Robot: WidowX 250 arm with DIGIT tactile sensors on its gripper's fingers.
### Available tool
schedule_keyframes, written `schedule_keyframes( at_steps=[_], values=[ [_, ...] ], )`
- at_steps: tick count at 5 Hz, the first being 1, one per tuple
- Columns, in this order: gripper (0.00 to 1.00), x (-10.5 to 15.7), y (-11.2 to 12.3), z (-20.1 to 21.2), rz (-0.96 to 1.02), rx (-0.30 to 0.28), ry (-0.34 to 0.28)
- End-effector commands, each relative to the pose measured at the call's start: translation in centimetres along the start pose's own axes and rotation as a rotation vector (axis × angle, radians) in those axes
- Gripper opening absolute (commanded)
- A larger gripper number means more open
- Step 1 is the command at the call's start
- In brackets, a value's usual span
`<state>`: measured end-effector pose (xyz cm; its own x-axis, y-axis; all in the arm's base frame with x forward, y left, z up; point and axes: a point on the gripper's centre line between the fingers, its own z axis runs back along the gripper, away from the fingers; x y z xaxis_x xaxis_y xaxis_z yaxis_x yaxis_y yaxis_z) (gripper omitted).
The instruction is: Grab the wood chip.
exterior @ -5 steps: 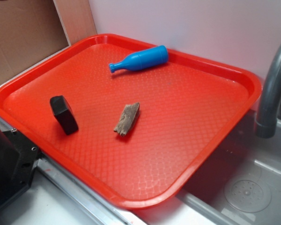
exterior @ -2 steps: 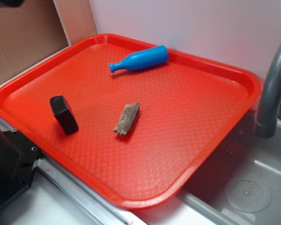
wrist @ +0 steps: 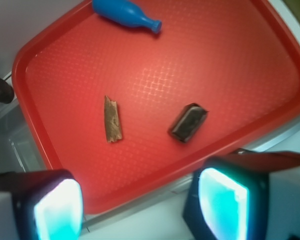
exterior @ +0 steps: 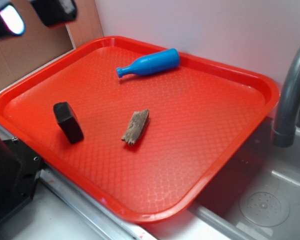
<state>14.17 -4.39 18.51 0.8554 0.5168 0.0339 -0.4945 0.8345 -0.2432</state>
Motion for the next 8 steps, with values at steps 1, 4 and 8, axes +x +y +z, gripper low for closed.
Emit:
schedule_keyframes(
  at_steps=[1, 4, 8],
  values=[
    [1.0, 0.5, -3.1, -5.1, -0.033, -0.023, 0.0],
    [1.0, 1.5, -4.3, -12.7, -0.062, 0.028, -0.022],
    [0.0, 2.8, -3.2, -18.1, -0.062, 0.135, -0.012]
  ],
)
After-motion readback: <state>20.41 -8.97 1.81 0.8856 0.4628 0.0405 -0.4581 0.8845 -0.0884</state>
